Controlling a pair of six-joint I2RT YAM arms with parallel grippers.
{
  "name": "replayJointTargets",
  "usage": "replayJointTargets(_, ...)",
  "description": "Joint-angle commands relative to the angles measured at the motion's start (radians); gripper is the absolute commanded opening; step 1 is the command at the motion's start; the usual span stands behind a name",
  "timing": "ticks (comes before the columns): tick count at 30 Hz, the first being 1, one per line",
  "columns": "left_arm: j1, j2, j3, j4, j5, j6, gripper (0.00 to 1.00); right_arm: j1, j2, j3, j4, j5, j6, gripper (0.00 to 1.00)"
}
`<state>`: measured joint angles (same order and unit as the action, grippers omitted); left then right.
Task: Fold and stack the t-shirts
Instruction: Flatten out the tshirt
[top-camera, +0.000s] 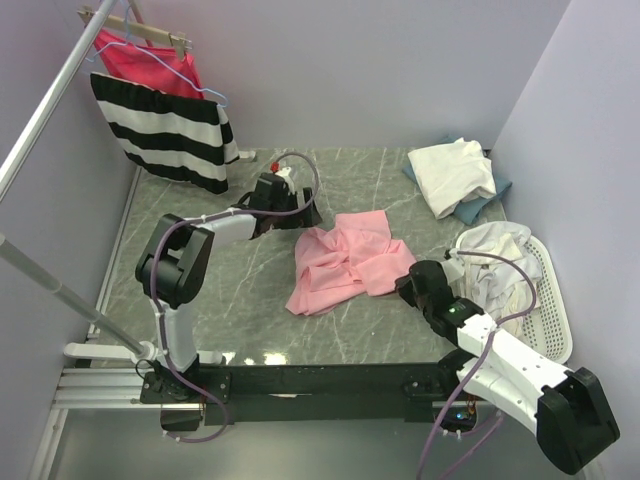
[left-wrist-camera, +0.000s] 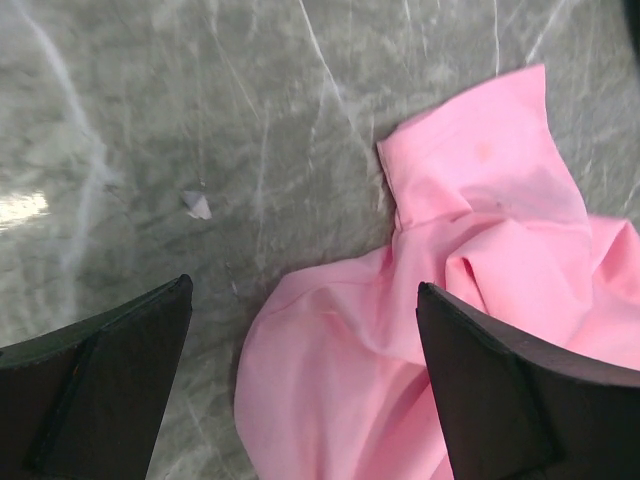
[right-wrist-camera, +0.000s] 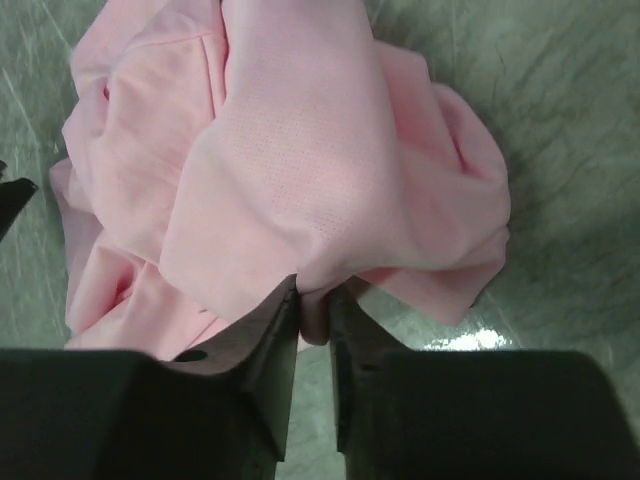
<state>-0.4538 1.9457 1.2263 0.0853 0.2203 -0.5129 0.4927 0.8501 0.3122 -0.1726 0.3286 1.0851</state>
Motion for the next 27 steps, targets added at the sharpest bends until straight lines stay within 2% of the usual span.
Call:
replayJointTargets(1,-0.011,0.004,0.03,0.031,0.103,0.042,0.99,-0.017,0.017,0.079,0.067,0.063,-0.051,0.14)
replayJointTargets(4,-0.017,0.015,0.029,0.013,0.12,0.06,0.99,-0.028,0.014,0.096,0.064,0.069,-0.076,0.04)
replayJointTargets(8,-0.031,0.032,0.025,-0.028,0.132,0.08,0.99,-0.058,0.0,0.12,0.05,0.07,-0.112,0.03)
replayJointTargets(11,-0.037,0.058,0.018,-0.036,0.146,0.083,0.89,-0.1,-0.017,0.143,0.045,0.053,-0.149,0.03)
replayJointTargets(17,-0.045,0.104,0.015,-0.047,0.157,0.091,0.58,-0.19,-0.022,0.211,0.065,-0.014,-0.232,0.02)
replayJointTargets(18,-0.046,0.12,0.03,-0.055,0.162,0.094,0.38,-0.197,-0.011,0.225,0.067,-0.032,-0.244,0.02)
replayJointTargets(19,-0.049,0.128,0.035,-0.061,0.159,0.099,0.14,-0.209,-0.003,0.24,0.065,-0.042,-0.27,0.01)
replayJointTargets(20,-0.051,0.131,0.038,-0.065,0.149,0.096,0.01,-0.213,0.006,0.27,0.073,-0.051,-0.284,0.01)
replayJointTargets(22,-0.054,0.115,0.029,-0.064,0.139,0.096,0.01,-0.223,0.043,0.309,0.09,-0.116,-0.339,0.01)
replayJointTargets(24,-0.052,0.032,-0.011,-0.055,0.111,0.088,0.01,-0.224,0.11,0.395,0.093,-0.166,-0.402,0.01)
replayJointTargets(25,-0.051,-0.012,-0.033,-0.047,0.075,0.076,0.01,-0.224,0.137,0.43,0.097,-0.248,-0.431,0.01)
replayJointTargets(27,-0.045,-0.175,-0.086,-0.045,0.027,0.07,0.01,-0.23,0.223,0.563,0.076,-0.311,-0.487,0.0)
